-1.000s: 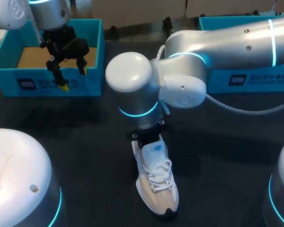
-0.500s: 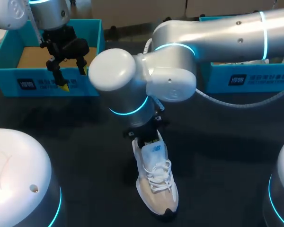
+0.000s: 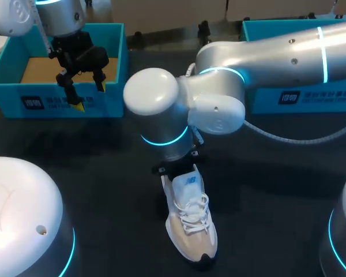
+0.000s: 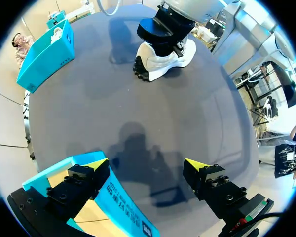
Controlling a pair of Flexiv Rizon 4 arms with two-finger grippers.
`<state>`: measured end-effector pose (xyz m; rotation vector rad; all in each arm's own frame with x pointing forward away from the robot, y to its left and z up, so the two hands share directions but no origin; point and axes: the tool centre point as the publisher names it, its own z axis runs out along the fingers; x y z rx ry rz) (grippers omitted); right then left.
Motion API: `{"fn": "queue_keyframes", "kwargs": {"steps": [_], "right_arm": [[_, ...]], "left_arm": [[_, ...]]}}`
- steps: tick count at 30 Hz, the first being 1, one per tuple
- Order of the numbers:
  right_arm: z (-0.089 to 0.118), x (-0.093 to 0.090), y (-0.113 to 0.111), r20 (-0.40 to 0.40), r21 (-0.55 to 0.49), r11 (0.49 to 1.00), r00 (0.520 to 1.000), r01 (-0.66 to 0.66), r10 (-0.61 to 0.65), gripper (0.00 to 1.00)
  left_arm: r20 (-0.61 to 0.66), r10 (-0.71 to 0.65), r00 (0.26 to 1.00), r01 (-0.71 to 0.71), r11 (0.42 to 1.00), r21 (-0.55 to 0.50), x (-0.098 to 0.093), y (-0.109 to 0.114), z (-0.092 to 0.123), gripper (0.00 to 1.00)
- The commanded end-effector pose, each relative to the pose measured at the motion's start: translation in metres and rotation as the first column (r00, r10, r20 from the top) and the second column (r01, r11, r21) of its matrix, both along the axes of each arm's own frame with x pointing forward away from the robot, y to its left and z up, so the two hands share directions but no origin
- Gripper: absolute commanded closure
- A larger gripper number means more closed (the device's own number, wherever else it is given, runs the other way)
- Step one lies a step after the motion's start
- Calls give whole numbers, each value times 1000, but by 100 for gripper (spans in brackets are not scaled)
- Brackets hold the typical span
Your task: Take the shoe out of the shoebox, open the shoe tongue, remove and reinsert the insole, then place the shoe into the shoebox
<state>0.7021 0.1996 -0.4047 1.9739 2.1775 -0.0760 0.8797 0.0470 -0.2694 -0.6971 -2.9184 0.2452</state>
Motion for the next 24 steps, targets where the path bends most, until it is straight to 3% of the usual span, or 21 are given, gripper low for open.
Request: {"fn": "queue_keyframes", "kwargs": {"steps": [1,7,16,24], "right_arm": [[-11,-5,-2,-7,42,999,1000,2,-1,100],[6,-9,8,2,5,1000,1000,-12,12,100],[23,-4,1,14,-80,996,999,-32,33,100],[7,1,-10,10,-72,997,1000,-25,26,100]], "left_arm": [[1,0,1000,0,1000,2,0,0,0,0],[1,0,1000,0,1000,2,0,0,0,0],[1,0,1000,0,1000,2,0,0,0,0],[1,0,1000,0,1000,2,0,0,0,0]]}}
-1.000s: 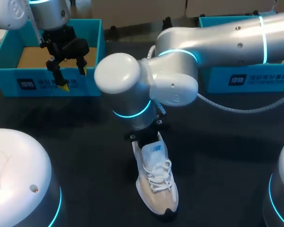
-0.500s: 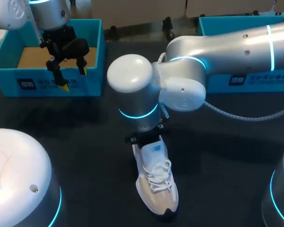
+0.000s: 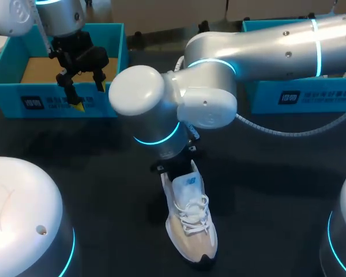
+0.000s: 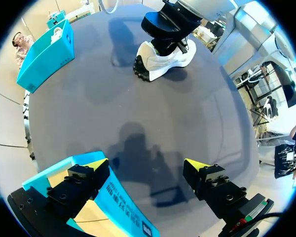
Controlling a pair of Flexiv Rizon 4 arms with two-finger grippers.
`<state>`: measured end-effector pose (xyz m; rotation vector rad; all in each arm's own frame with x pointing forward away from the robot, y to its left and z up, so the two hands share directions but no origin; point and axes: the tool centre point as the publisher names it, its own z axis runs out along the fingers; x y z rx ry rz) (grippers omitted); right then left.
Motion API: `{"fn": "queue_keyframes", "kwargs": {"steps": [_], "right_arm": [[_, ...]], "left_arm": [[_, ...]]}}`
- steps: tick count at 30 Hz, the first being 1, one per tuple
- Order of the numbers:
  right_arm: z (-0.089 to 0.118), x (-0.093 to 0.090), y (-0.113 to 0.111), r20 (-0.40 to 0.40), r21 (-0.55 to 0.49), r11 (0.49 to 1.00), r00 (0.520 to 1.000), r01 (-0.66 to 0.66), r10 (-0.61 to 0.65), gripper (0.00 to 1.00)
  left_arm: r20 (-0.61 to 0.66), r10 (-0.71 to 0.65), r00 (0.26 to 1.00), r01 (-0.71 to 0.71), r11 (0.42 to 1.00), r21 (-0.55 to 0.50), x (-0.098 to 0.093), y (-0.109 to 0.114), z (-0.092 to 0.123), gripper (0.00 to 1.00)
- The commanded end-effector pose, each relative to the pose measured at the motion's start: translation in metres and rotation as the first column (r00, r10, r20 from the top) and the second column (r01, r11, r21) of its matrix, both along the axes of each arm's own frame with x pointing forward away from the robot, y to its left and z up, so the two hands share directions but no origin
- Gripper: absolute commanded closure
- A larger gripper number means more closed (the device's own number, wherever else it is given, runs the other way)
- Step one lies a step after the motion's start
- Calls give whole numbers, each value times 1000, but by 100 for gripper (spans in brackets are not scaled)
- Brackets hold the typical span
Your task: Take the shoe out of the shoebox, open the shoe tongue, remove and reinsert the insole, then place the shoe into the shoebox
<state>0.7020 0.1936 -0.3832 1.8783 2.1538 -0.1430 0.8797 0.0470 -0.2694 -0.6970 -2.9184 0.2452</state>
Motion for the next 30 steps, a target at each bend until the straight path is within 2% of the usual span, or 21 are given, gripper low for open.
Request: {"fn": "queue_keyframes", "kwargs": {"steps": [1,6,10,14,20,25,30], "right_arm": [[-17,1,-5,-14,24,1000,1000,19,-19,100],[-34,-4,-2,-32,83,995,998,48,-46,100],[-39,-10,8,-36,125,991,998,56,-52,100],[-32,-15,16,-35,132,989,998,59,-54,100],[-11,-16,19,-20,121,992,999,38,-36,100],[-11,-8,14,-21,138,990,1000,-5,8,100],[-22,-6,10,-33,167,986,999,-5,10,100]], "left_arm": [[1,0,1000,0,1000,2,0,0,0,0],[1,0,1000,0,1000,2,0,0,0,0],[1,0,1000,0,1000,2,0,0,0,0],[1,0,1000,0,1000,2,0,0,0,0],[1,0,1000,0,1000,2,0,0,0,0],[1,0,1000,0,1000,2,0,0,0,0],[1,0,1000,0,1000,2,0,0,0,0]]}}
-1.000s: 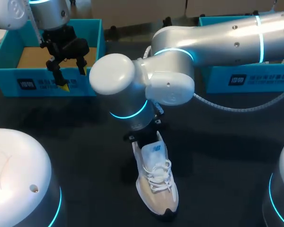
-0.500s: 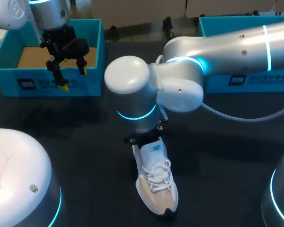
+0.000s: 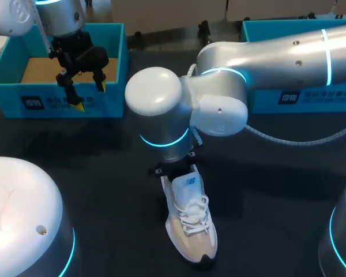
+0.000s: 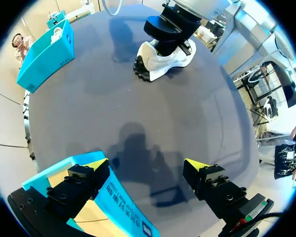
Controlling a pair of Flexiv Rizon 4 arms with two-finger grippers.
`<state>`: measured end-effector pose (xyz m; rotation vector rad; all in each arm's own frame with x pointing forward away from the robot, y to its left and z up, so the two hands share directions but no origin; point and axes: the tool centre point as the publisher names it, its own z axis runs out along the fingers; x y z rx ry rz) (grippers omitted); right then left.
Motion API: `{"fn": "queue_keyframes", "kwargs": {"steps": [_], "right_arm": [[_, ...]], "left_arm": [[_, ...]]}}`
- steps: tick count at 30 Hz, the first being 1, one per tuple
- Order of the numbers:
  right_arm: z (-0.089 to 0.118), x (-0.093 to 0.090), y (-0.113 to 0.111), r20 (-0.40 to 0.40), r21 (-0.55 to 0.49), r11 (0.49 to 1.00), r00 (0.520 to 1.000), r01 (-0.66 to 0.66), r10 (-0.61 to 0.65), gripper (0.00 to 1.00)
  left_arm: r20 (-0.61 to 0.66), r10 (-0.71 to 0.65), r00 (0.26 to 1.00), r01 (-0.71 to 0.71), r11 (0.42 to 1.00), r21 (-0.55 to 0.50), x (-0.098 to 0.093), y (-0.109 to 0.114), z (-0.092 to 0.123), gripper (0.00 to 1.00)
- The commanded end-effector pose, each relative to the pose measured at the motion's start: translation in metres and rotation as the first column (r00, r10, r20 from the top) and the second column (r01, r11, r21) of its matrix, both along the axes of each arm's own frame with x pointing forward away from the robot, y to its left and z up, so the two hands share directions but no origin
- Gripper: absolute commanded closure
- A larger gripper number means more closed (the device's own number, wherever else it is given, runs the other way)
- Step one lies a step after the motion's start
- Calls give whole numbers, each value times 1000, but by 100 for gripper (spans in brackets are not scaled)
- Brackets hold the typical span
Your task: Take the shoe out of the shoebox, open the shoe tongue, remove and reinsert the insole, then place the shoe into the shoebox
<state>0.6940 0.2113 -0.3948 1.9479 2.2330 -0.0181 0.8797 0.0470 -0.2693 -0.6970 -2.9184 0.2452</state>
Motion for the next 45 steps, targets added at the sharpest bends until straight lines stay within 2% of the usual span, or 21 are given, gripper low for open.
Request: {"fn": "queue_keyframes", "kwargs": {"steps": [1,9,13,19,24,34,40,42,45], "right_arm": [[-13,1,-7,-14,47,999,1000,-2,3,100],[-27,-16,-4,-55,101,994,998,37,-31,100],[-16,-22,2,-37,96,995,999,33,-30,100],[12,-21,2,-8,53,999,1000,12,-12,100],[21,-13,-2,-23,54,999,1000,-4,5,100],[23,-5,-22,-73,114,990,993,-79,88,100],[22,-13,-24,-103,169,981,988,-100,119,100],[24,-15,-23,-131,186,977,983,-103,128,90],[24,-17,-22,-165,205,973,976,-110,145,87]], "left_arm": [[1,-1,1000,1,1000,2,0,0,0,0],[1,-1,1000,1,1000,2,0,0,0,0],[1,-1,1000,1,1000,2,0,0,0,0],[1,-1,1000,1,1000,2,0,0,0,0],[1,-1,1000,1,1000,2,0,0,0,0],[1,-1,1000,1,1000,2,0,0,0,0],[1,-1,1000,1,1000,2,0,0,0,0],[1,-1,1000,1,1000,2,0,0,0,0],[1,-1,1000,1,1000,2,0,0,0,0]]}}
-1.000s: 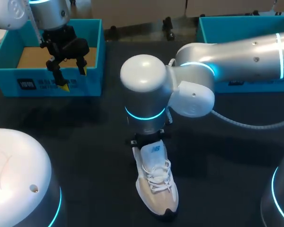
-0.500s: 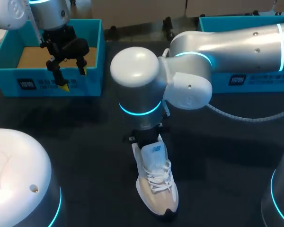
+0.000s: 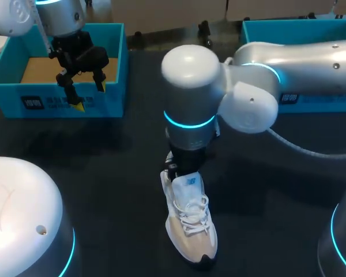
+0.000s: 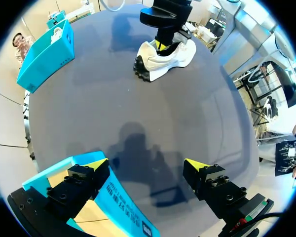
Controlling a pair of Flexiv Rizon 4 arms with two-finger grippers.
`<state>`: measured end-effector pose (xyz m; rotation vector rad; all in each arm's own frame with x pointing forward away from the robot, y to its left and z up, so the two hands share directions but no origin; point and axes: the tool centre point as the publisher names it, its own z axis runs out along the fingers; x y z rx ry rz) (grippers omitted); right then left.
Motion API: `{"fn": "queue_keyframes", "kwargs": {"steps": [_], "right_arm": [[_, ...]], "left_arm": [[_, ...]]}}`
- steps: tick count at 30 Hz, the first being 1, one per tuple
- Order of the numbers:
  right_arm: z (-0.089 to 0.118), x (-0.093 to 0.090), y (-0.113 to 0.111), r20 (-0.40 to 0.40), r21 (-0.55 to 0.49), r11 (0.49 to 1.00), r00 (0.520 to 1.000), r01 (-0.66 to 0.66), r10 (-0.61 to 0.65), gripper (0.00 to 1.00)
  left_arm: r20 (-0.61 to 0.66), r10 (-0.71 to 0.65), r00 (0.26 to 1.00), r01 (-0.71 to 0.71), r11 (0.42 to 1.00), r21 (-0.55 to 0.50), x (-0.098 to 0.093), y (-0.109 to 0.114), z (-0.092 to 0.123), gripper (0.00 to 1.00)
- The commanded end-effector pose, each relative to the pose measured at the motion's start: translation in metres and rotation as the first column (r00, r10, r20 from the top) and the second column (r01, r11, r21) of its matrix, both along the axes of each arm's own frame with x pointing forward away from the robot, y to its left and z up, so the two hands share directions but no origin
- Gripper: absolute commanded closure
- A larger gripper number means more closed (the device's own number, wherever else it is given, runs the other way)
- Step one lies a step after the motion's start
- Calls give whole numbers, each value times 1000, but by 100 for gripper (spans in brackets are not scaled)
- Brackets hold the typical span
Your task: Take the shoe out of the shoebox, open the shoe tongue, remove and reinsert the insole, then place the shoe into the shoebox
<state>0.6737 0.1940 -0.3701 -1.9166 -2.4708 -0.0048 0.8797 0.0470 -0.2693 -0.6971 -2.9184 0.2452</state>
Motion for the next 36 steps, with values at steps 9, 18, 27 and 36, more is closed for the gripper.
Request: {"fn": "queue_keyframes", "kwargs": {"steps": [9,18,27,36], "right_arm": [[1,4,10,-106,55,998,993,-36,41,73],[2,-6,15,-110,57,998,994,-19,26,59],[10,-14,23,-123,38,999,992,-11,16,3],[9,-25,24,-128,33,999,992,19,-15,0]], "left_arm": [[1,0,1000,0,1000,2,0,0,0,0],[1,0,1000,0,1000,2,0,0,0,0],[1,0,1000,0,1000,2,0,0,0,0],[1,0,1000,0,1000,2,0,0,0,0]]}}
